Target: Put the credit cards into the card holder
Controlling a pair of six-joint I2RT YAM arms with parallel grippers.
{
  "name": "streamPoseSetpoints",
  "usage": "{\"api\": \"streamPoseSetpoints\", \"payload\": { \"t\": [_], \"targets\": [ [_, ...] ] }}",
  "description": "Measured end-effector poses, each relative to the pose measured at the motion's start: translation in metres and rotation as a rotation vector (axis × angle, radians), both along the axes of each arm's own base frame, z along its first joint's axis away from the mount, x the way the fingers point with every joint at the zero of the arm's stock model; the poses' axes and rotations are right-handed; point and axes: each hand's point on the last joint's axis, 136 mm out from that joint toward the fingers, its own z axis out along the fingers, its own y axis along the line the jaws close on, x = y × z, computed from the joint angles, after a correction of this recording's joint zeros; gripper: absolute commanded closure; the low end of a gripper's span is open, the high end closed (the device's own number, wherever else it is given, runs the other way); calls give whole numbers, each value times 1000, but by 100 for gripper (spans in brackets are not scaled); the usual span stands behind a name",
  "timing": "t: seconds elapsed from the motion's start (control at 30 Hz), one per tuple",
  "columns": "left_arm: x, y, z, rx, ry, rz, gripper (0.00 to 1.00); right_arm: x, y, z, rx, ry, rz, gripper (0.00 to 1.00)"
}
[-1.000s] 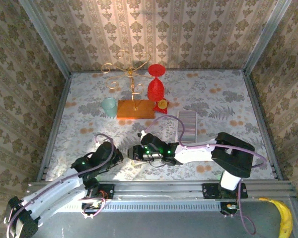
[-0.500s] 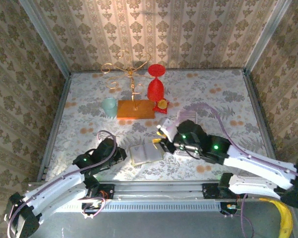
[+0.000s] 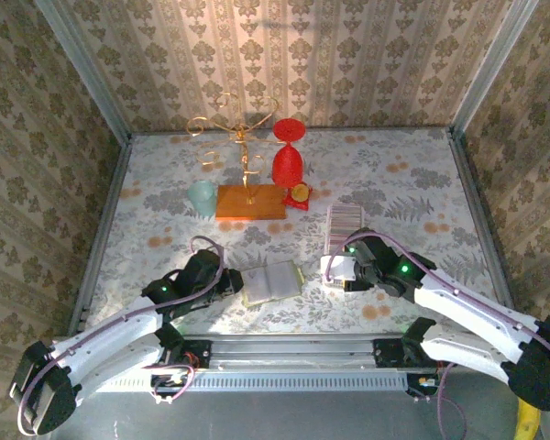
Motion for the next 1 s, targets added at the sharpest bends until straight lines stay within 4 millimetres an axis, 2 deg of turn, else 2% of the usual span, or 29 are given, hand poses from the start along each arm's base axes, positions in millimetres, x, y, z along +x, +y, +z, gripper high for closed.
{"api": "streamPoseSetpoints", "payload": {
  "t": [0.23, 0.47, 0.6, 0.8, 1.0],
  "targets": [
    [1, -4, 3, -19, -6, -9, 72, 15, 3, -13, -68, -18, 15, 18],
    [-2, -3, -1, -21, -2, -12, 73, 19, 4, -32, -119, 20, 22, 18],
    [-3, -1, -3, -19, -4, -15, 75, 21, 5, -42, -141, 45, 24, 20],
    [-4, -1, -4, -26, -12, -17, 86, 21, 7, -49, -164, 51, 32, 40],
    [-5, -1, -6, -26, -6, -22, 90, 20, 8, -44, -166, 39, 40, 68]
  ]
}}
